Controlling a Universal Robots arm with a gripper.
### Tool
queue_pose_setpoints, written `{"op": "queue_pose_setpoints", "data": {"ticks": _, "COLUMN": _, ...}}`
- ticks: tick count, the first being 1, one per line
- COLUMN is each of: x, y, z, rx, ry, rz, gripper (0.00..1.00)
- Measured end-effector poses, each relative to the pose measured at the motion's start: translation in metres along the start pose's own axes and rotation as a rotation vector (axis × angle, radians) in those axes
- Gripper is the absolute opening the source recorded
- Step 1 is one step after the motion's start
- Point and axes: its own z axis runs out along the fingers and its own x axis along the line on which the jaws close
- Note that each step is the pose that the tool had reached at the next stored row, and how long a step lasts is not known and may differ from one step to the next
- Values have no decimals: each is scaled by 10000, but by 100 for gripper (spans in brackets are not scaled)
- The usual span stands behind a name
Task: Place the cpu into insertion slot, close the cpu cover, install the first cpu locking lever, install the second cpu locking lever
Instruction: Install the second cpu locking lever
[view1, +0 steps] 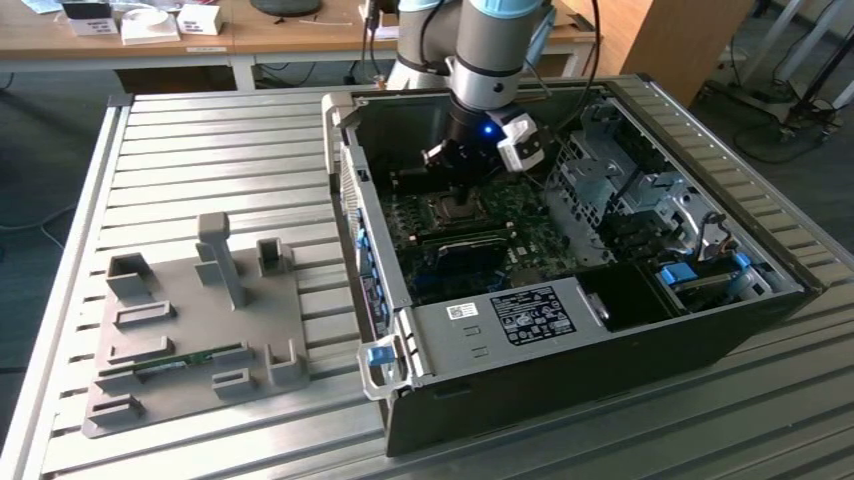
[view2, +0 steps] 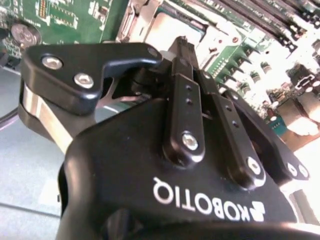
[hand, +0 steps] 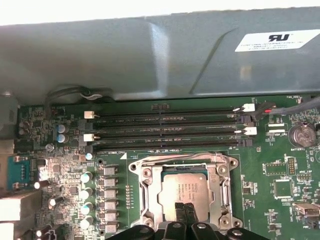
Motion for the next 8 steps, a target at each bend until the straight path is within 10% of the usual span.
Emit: {"op": "queue_pose_setpoints", "data": {"ticks": 8, "x": -13, "y": 1, "z": 1, "rx": -9, "ry": 8, "rz": -136, "gripper": 11}}
